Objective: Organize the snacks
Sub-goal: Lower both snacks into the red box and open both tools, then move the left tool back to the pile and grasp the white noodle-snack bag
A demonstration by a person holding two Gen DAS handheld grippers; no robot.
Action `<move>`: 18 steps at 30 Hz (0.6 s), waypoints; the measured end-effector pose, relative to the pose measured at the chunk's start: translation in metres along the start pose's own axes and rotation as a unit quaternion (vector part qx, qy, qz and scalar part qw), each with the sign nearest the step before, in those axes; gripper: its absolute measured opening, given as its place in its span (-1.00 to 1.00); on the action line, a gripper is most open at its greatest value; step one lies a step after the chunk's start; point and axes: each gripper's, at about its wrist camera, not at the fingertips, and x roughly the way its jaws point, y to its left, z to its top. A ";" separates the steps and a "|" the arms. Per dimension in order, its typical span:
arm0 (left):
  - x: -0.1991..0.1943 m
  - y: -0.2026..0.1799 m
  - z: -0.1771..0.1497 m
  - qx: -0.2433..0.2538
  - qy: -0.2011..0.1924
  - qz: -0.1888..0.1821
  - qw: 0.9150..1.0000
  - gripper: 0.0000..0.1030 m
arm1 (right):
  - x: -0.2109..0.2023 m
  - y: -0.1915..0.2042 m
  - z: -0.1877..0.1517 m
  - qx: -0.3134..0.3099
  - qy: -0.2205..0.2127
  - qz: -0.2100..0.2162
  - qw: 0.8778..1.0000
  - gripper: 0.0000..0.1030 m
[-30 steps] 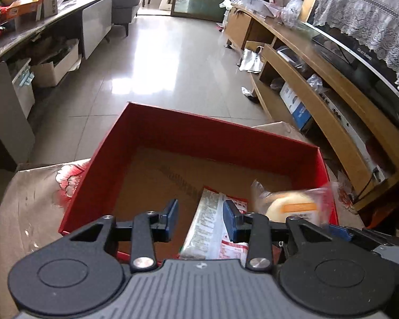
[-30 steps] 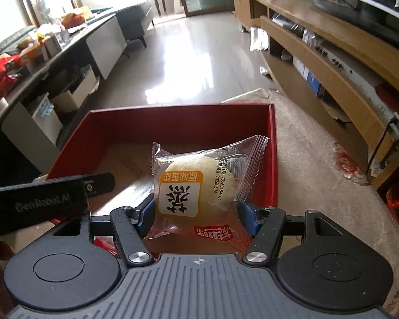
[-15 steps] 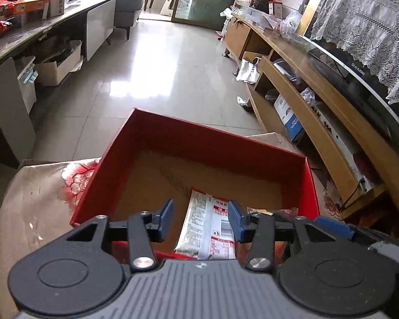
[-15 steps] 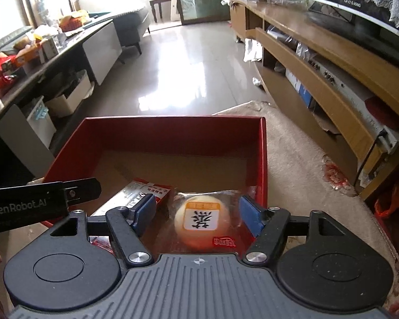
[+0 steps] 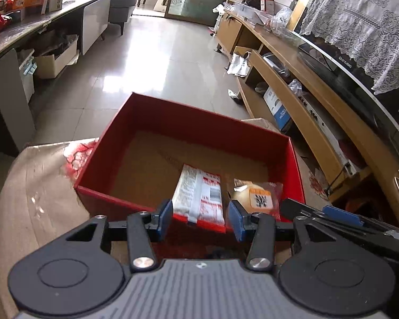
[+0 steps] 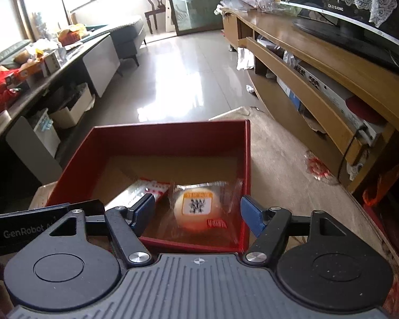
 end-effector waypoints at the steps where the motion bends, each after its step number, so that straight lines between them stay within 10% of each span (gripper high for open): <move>1: -0.002 0.000 -0.003 0.000 0.001 -0.001 1.000 -0.10 | -0.003 -0.001 -0.002 0.002 -0.001 0.000 1.000 0.50; 18: -0.021 0.002 -0.036 0.002 0.015 -0.015 1.000 -0.08 | -0.028 -0.003 -0.036 0.004 0.013 -0.004 1.000 0.51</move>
